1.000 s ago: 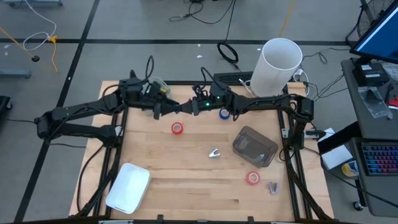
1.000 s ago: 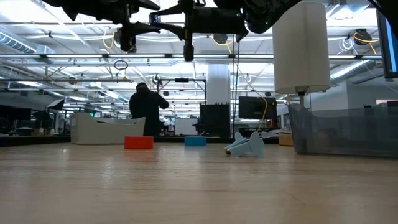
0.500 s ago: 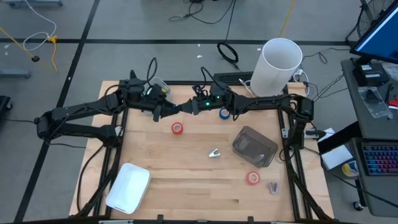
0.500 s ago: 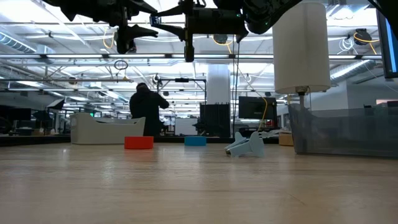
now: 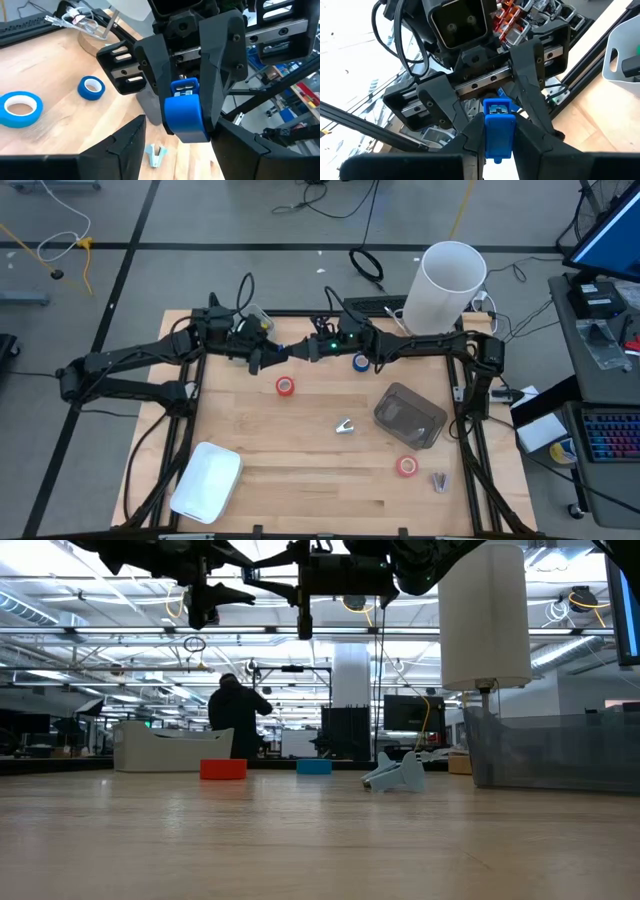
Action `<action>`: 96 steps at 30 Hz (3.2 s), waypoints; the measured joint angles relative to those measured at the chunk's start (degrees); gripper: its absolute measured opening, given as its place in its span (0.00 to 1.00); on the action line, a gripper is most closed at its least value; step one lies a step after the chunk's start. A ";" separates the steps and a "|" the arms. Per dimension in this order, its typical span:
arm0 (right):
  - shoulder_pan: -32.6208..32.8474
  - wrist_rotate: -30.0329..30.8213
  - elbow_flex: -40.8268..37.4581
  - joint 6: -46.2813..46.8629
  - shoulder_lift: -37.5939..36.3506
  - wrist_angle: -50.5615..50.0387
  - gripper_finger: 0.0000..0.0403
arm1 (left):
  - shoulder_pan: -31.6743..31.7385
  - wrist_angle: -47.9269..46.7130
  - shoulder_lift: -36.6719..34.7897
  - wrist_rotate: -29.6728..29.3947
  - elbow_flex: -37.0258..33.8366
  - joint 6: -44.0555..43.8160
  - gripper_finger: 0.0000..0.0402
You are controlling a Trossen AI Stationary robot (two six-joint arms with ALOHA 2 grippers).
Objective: Pick and place Stapler, Stapler remover, tape
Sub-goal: Put the small blue stapler into the gray bin
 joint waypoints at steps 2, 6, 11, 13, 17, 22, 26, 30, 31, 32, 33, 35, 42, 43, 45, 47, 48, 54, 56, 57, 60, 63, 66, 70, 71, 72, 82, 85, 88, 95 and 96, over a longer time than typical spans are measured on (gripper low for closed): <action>0.02 0.09 0.00 -0.02 0.00 -0.04 0.15 | -0.25 0.93 0.97 0.28 0.02 -0.44 0.52; 0.00 0.11 -0.02 0.00 0.00 -0.24 0.15 | -0.31 2.85 2.69 1.09 0.04 -0.61 0.42; 0.00 0.18 -0.02 -0.24 0.00 -0.13 0.15 | -0.28 4.77 3.60 2.30 0.02 -1.11 0.30; 0.00 0.24 -0.02 -0.44 0.00 -0.01 0.15 | -0.22 5.13 3.60 2.19 0.02 -1.54 0.27; 0.00 0.22 -0.01 -0.21 0.00 -0.01 0.15 | 0.24 5.17 3.60 2.67 0.02 -2.54 0.28; 0.00 0.20 -0.02 -0.26 0.00 -0.02 0.17 | 0.29 5.04 3.60 2.82 0.02 -2.54 0.28; 0.00 0.15 0.00 -0.39 0.00 0.00 0.23 | 0.33 4.80 3.60 2.84 0.02 -2.41 0.25; 0.00 -0.06 0.00 -0.66 0.00 0.03 0.27 | 0.33 4.33 3.60 2.88 0.02 -2.31 0.26; 0.00 -0.10 0.00 -0.97 0.00 0.03 0.28 | 0.33 4.19 3.60 2.89 0.02 -2.29 0.26; 0.02 -0.12 0.00 -1.20 0.00 0.03 0.29 | 0.33 4.07 3.60 2.91 0.02 -2.29 0.26; 0.02 -0.14 0.00 -1.37 0.00 0.03 0.29 | 0.33 4.01 3.60 2.91 0.02 -2.24 0.25; 0.02 -0.18 0.00 -1.56 0.00 0.03 0.31 | 0.33 3.97 3.60 2.97 0.02 -1.90 0.24; 0.05 -0.26 0.00 -1.79 0.00 0.10 0.38 | 0.33 3.75 3.60 3.06 0.02 -1.88 0.24; 0.07 -0.26 0.00 -1.80 0.00 0.12 0.40 | 0.33 3.75 3.60 3.06 0.02 -1.88 0.25; 0.07 -0.26 0.00 -2.07 0.00 0.20 0.42 | 0.34 3.77 3.47 3.06 0.01 -1.88 0.25; 0.08 -0.22 0.02 -2.23 0.00 0.34 0.45 | 0.35 3.77 3.38 3.07 0.00 -1.88 0.25; 0.11 -0.22 0.04 -2.23 0.00 0.31 0.46 | 0.35 3.77 3.38 3.14 0.00 -1.90 0.25; 0.11 0.61 0.07 -2.87 0.00 0.18 0.48 | 0.35 3.78 3.38 3.45 -0.02 -1.99 0.25; 0.10 1.16 0.07 -3.23 0.00 0.22 0.48 | 0.37 3.80 3.33 3.73 -0.02 -2.24 0.25; 0.03 1.18 0.07 -3.23 0.00 0.21 0.48 | 0.37 3.80 3.16 3.82 -0.02 -2.40 0.25; -0.06 1.76 0.11 -3.23 -0.02 0.38 0.48 | 0.37 3.86 2.55 4.00 -0.05 -2.51 0.25; -0.15 2.60 0.12 -3.23 -0.04 0.62 0.48 | 0.37 3.86 1.65 3.98 -0.07 -2.54 0.25; -0.26 3.07 0.13 -3.23 -0.04 0.85 0.48 | 0.37 3.84 0.81 4.01 -0.07 -2.64 0.25; -0.55 3.92 -0.09 -3.92 -0.11 0.83 0.48 | 0.33 2.38 -0.74 5.98 -0.02 -3.03 0.25; -0.55 4.56 -0.01 -4.14 -0.07 0.71 0.47 | 0.37 2.18 -0.94 5.96 -0.02 -2.95 0.25; -0.55 5.08 -0.02 -4.29 -0.09 0.41 0.47 | 0.41 1.60 -1.09 5.83 -0.02 -2.92 0.25; -0.53 5.86 -0.06 -4.72 -0.04 2.03 0.48 | 0.18 0.14 -2.37 5.59 0.00 -0.91 0.13; -0.50 5.78 -0.07 -4.73 -0.04 2.50 0.47 | 0.26 -0.07 -2.35 5.00 0.00 -0.42 0.06; -0.44 5.65 -0.07 -4.74 -0.04 2.50 0.47 | 0.33 -0.09 -2.35 4.75 0.00 -0.15 0.01; -0.41 5.14 -0.07 -6.99 -0.04 2.54 0.47 | 0.33 -2.33 -2.33 5.16 0.01 1.38 0.10; -0.71 4.18 -0.04 -8.07 -0.04 2.64 0.47 | 0.33 -3.51 -2.33 5.14 0.02 1.51 0.11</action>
